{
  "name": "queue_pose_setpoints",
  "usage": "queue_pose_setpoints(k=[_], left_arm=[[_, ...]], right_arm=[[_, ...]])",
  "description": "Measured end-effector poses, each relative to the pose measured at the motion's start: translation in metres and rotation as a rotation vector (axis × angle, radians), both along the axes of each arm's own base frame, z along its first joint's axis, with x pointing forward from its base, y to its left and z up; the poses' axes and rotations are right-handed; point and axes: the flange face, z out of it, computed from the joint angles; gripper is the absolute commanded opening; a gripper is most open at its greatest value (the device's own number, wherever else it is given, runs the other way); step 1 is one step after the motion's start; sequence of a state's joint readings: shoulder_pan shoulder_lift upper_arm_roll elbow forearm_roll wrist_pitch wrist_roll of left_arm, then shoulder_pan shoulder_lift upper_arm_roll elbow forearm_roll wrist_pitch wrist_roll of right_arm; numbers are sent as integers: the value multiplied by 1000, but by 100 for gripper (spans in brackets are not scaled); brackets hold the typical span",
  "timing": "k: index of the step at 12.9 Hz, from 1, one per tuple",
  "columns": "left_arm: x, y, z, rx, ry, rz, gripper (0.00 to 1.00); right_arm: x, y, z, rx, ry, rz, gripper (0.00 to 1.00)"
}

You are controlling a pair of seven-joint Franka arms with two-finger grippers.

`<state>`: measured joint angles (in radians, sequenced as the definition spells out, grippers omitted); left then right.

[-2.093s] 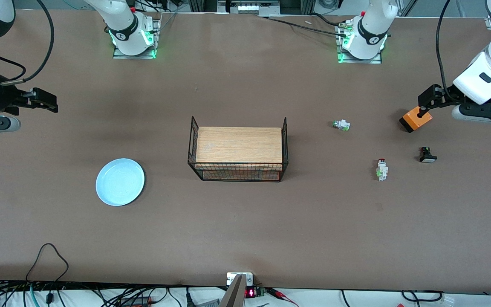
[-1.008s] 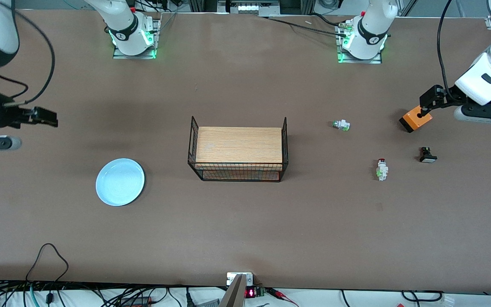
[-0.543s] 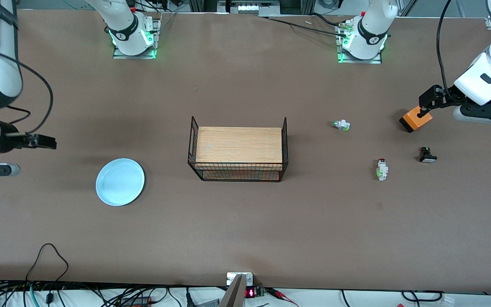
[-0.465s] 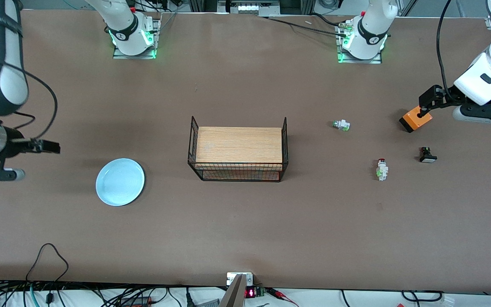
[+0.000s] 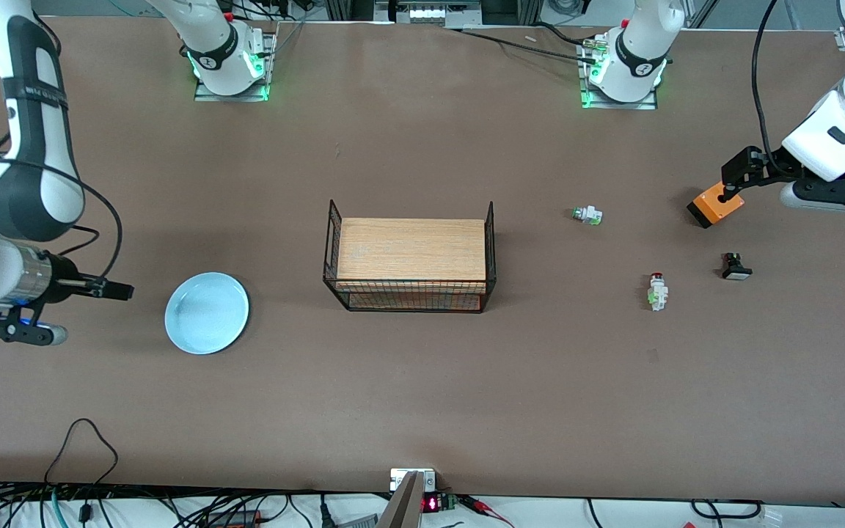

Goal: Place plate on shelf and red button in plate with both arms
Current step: 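Move the right gripper toward the pale blue plate, then lower the right gripper onto the plate rim and close it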

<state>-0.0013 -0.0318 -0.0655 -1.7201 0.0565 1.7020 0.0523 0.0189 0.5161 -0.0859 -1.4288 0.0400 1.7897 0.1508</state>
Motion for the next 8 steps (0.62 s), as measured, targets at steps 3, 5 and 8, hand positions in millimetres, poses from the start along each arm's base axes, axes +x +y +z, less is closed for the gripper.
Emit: queue_pose_setpoints(k=[3, 5, 8], left_arm=[[0, 0, 0, 0, 0, 0, 100], [0, 0, 0, 0, 0, 0, 100], [1, -1, 0, 0, -3, -1, 100]], right_arm=[[5, -19, -49, 96, -10, -84, 100], [9, -21, -73, 123, -7, -96, 100], [14, -3, -89, 140, -21, -75, 100]])
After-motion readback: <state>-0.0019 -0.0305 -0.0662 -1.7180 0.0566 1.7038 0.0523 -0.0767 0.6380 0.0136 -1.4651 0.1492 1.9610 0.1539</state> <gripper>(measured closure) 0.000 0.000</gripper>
